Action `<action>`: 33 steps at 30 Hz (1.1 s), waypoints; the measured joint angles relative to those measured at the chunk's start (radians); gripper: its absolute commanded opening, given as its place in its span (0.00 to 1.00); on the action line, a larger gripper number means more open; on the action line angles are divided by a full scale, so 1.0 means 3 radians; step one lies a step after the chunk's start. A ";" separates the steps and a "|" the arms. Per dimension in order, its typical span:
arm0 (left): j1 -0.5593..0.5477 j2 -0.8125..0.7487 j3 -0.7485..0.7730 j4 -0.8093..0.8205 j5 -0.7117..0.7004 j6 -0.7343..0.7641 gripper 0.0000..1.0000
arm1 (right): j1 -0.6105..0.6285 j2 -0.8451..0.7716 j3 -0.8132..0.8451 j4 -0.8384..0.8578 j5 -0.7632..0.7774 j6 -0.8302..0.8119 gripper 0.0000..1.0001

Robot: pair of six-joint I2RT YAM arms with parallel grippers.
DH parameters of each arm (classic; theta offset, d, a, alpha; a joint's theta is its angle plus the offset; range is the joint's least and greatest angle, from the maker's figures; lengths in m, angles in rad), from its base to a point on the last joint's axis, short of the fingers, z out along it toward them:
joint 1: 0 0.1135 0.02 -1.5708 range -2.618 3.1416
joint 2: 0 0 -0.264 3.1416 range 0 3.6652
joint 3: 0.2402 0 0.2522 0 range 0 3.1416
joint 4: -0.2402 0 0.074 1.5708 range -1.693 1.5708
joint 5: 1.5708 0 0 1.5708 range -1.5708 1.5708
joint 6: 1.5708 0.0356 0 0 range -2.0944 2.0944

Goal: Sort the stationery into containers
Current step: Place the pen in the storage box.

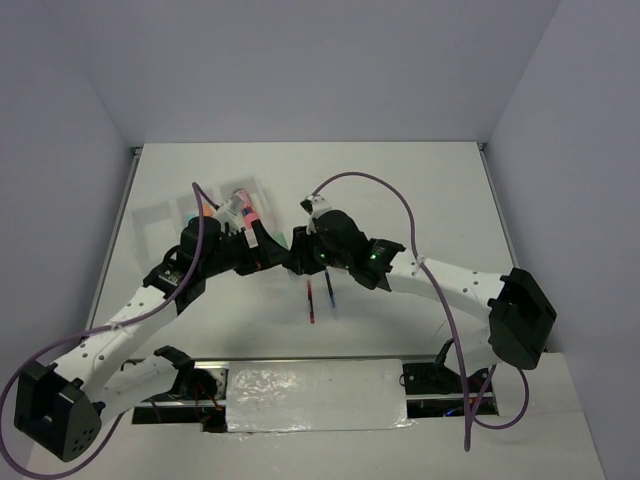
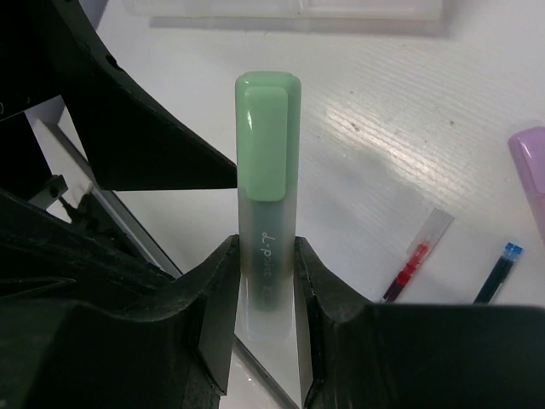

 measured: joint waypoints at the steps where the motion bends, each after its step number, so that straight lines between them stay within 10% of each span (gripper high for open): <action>1: 0.0000 -0.0046 0.0000 -0.0009 -0.0009 0.0001 0.95 | 0.0013 -0.0015 0.0000 0.0022 0.0006 0.0014 0.19; 28: 0.0011 -0.0191 0.0000 0.0425 -0.0136 0.0095 0.98 | 0.0043 -0.0413 -0.0186 0.0337 -0.0345 0.0058 0.20; 33: 0.0011 -0.0055 0.0000 0.0651 -0.0088 0.0004 0.60 | 0.0043 -0.0413 -0.0186 0.0401 -0.0437 0.0057 0.23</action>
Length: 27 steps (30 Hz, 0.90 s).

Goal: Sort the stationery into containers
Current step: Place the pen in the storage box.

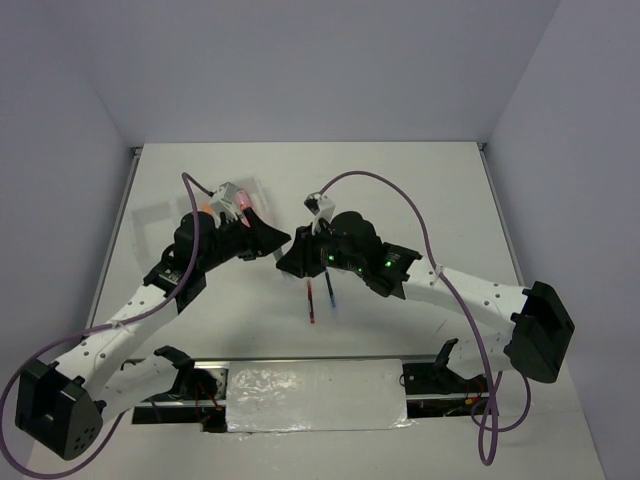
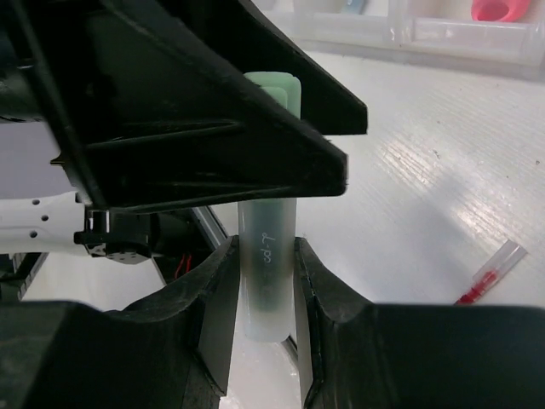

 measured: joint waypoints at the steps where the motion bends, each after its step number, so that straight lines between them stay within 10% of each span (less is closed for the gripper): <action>1: 0.0000 0.0025 0.0000 0.0023 0.0006 -0.0031 0.53 | 0.0000 0.0000 0.0001 0.0017 -0.0004 0.0000 0.26; 5: 0.0000 0.0070 0.0003 0.0093 -0.0001 -0.0057 0.16 | -0.0003 0.0072 0.0092 -0.0057 0.0074 -0.0027 0.49; 9: 0.0045 0.0231 0.0186 -0.0268 -0.0352 -0.0005 0.06 | -0.0134 0.0214 0.0235 -0.0080 0.0090 -0.0042 1.00; 19: 0.1227 0.1446 0.1742 -0.1587 -0.1682 0.0183 0.14 | -0.0879 -0.0341 -0.0313 -0.0418 0.0476 -0.0098 1.00; 27: 0.1342 0.2664 0.2989 -0.2117 -0.2313 0.0332 0.24 | -0.0870 -0.0710 -0.0551 -0.0570 0.0473 -0.0230 1.00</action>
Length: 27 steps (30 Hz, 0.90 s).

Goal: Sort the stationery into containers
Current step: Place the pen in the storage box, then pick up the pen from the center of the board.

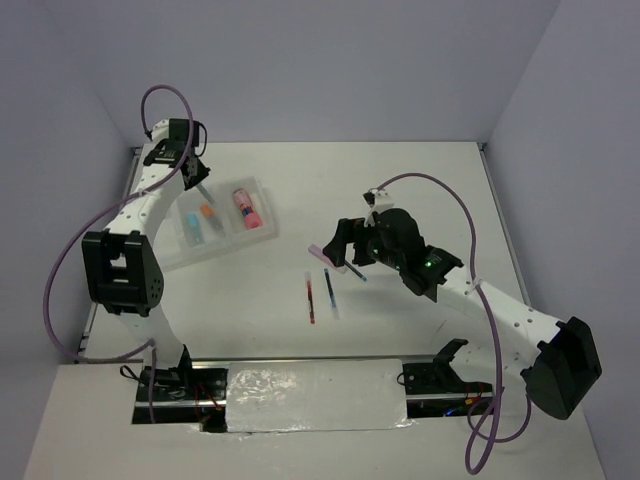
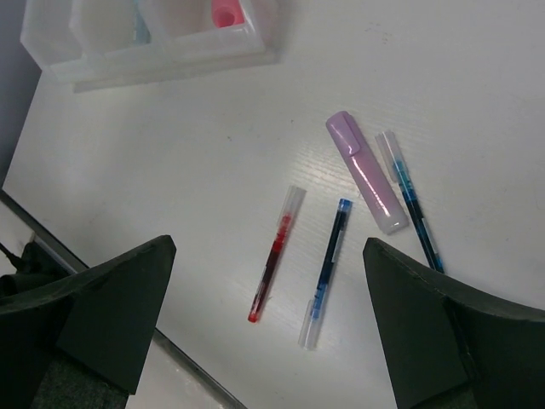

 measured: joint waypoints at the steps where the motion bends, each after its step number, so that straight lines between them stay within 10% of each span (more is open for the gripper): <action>1: 0.0000 0.0083 0.0024 -0.0055 -0.0046 0.0001 0.26 | 0.0000 0.0001 -0.0001 -0.0011 -0.0004 -0.0023 1.00; 7: 0.0025 0.0277 -0.0097 -0.0238 -0.0145 0.0003 0.51 | -0.0017 0.0122 0.0042 -0.0046 0.0017 -0.0215 1.00; 10: 0.0051 0.0285 -0.0121 -0.0284 -0.0172 0.0010 0.99 | -0.0023 0.0389 0.0173 -0.0097 0.0011 -0.0451 0.98; 17: 0.0089 0.0262 -0.0122 -0.0365 -0.0182 -0.0008 0.99 | -0.0022 0.1376 0.0767 -0.0359 0.0107 -0.1067 0.59; 27: -0.0090 -0.1382 -0.1003 -0.0257 0.0472 0.0369 0.99 | 0.0069 0.2282 0.1300 -0.0640 0.0247 -0.1455 0.48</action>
